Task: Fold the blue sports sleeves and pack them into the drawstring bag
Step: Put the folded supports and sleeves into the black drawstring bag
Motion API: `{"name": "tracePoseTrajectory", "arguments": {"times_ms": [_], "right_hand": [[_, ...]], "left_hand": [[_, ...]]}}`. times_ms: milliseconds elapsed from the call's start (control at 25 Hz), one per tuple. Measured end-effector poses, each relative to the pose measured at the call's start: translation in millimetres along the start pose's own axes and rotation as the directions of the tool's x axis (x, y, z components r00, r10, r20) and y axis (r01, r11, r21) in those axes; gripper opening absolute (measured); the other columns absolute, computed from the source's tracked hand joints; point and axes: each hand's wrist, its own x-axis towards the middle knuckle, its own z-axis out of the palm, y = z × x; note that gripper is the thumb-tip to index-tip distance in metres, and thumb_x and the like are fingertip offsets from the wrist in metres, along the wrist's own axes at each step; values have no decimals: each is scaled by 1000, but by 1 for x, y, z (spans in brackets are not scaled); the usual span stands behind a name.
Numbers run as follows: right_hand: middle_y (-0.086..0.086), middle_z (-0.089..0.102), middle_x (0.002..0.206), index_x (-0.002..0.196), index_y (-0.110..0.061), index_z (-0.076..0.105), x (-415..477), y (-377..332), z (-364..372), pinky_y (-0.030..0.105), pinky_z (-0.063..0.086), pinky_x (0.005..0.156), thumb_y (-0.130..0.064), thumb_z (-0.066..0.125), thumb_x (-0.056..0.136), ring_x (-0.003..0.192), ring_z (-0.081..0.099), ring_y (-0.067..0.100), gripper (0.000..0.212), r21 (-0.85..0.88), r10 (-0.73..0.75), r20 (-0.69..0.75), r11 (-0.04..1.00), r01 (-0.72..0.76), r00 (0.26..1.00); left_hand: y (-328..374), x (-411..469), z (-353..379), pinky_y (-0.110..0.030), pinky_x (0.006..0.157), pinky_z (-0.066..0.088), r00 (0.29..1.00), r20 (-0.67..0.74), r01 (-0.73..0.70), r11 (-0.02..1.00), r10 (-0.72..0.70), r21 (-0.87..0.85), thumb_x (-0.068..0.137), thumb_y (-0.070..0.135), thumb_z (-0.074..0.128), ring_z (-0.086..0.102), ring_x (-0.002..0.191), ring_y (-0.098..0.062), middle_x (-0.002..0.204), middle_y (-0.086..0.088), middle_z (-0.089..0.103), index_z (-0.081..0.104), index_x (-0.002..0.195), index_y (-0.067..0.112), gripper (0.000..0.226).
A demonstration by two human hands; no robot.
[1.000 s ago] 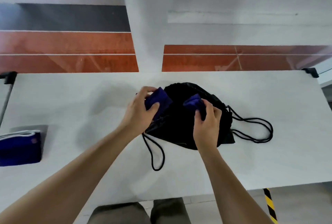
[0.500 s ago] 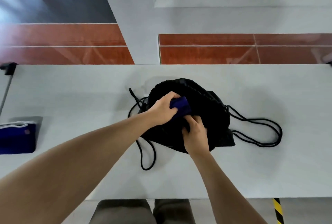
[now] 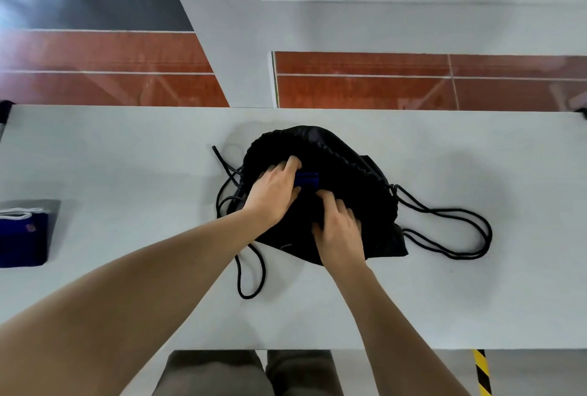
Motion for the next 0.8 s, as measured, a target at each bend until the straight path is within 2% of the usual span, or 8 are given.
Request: {"name": "tracePoseTrajectory", "arguments": {"times_ms": [80,120,200,240,320,560,800], "right_hand": [[-1,58,118,125,-26,49,-3,1,-1,43,46,91,-16,64,88,103,55,25,41,-43,-63,-111,997,58,992],[-1,59,118,122,-25,54,-5,3,-1,42,47,89,-17,65,88,102,56,26,37,-94,-107,-136,991,94,985],[-2,61,121,123,-25,60,-10,4,2,42,46,90,-18,64,89,104,58,26,34,-161,-130,-139,981,107,982],[-3,61,124,124,-25,61,-12,3,2,42,45,91,-18,63,89,106,57,26,36,-166,-123,-138,981,100,983],[-4,60,125,126,-25,60,-13,-5,-2,41,44,91,-18,61,89,107,56,25,38,-142,-136,-164,983,113,977],[-5,57,130,132,-23,56,-17,-59,-15,38,42,96,-18,58,91,114,53,20,41,-76,-235,-221,972,223,946],[-4,54,135,133,-23,55,-23,-141,-2,40,39,100,-23,53,92,120,49,21,41,-84,-354,-172,935,344,919]], "left_hand": [[1,-7,-3,-42,76,53,995,-78,-60,994,66,88,91,17,62,57,105,-29,121,-6,56,47,122,17,34],[0,-13,-3,-42,80,54,988,-99,-99,984,115,147,91,15,61,55,112,-30,126,-8,54,51,124,15,34],[-2,-26,-1,-46,100,47,986,-69,-133,970,150,206,94,14,56,43,133,-33,142,-12,48,52,134,12,40],[-2,-33,0,-47,108,41,990,-31,-127,970,136,206,96,16,53,35,141,-34,150,-13,42,48,141,12,46],[-3,-46,-4,-46,114,33,994,-5,-108,977,111,181,97,17,48,26,146,-32,157,-10,33,38,149,14,53],[-19,-95,-48,-43,102,44,972,-216,-64,987,95,150,89,19,53,47,129,-29,139,-5,53,55,132,19,44],[-70,-162,-103,-37,100,38,925,-380,60,992,-14,110,87,19,59,49,120,-24,130,1,55,59,125,21,39]]}}
